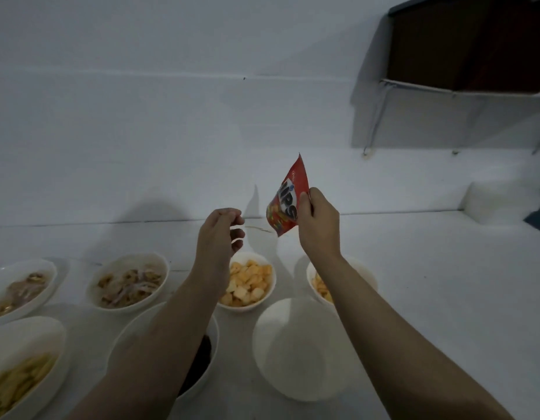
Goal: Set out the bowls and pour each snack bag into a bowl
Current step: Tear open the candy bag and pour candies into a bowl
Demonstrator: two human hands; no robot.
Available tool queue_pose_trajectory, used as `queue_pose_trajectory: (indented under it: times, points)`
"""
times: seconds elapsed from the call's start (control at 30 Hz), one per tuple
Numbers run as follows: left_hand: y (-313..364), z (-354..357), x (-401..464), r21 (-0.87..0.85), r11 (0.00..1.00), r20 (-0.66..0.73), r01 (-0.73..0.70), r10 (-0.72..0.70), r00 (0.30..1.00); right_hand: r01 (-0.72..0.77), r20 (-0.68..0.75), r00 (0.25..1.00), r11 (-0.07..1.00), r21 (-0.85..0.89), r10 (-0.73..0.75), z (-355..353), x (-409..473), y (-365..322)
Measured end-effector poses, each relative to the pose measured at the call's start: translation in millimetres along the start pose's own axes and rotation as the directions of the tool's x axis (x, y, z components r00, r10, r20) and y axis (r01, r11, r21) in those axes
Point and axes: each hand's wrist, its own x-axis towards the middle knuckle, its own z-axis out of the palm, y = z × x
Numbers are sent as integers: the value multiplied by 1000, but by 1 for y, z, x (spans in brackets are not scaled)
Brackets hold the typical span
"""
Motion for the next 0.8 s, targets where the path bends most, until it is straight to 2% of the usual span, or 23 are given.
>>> queue_pose_trajectory:
  times: [0.13, 0.23, 0.33, 0.47, 0.63, 0.8]
  points:
    - [-4, 15, -26, 77, 997, 96, -11, 4, 995, -58, -49, 997, 995, 79, 62, -41, -39, -23]
    - [-15, 33, -44, 77, 996, 197, 33, -48, 979, -105, -84, 990, 990, 96, 113, -73, -58, -30]
    - [-27, 57, -61, 84, 993, 304, 80, -102, 947, -120, -118, 985, 992, 46, 125, -109, -71, -31]
    - [-44, 96, -78, 207, 974, 404, 87, -166, 900, -220, -115, 970, 975, -25, 216, -160, -85, -14]
    - [-74, 141, -91, 317, 940, 497, 124, -276, 823, -328, -65, 945, 935, -137, 321, -203, -101, 29]
    - [-103, 179, -103, 387, 916, 548, 110, -324, 771, -324, 42, 941, 931, -168, 335, -220, -109, 69]
